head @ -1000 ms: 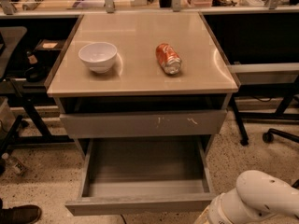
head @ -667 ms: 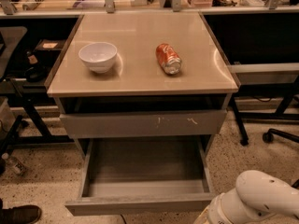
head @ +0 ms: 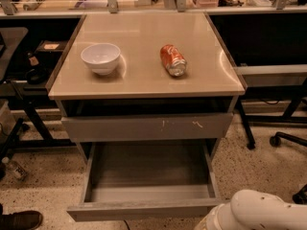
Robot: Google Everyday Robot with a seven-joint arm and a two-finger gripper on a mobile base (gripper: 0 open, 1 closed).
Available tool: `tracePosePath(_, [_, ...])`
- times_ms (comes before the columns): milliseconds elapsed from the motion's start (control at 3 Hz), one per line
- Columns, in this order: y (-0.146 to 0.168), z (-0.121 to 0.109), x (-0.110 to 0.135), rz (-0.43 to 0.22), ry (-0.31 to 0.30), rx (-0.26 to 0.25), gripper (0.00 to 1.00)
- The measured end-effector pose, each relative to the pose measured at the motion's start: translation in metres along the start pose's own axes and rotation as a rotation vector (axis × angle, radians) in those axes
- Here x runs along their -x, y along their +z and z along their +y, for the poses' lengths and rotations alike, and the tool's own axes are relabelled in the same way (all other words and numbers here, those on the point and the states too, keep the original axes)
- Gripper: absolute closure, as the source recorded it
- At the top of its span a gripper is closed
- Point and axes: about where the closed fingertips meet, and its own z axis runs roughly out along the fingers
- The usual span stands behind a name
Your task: Close middle drawer
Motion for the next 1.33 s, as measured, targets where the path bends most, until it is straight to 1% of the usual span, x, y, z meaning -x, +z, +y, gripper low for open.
tracePosePath(333, [0.020, -0.016, 0.005, -0.015, 0.025, -0.046, 1.00])
tracePosePath(667, [0.035, -0.028, 0.014, -0.035, 0.034, -0.066, 1.00])
tracePosePath(1333, [0.050, -0.050, 0.037, -0.068, 0.036, -0.090, 1.00])
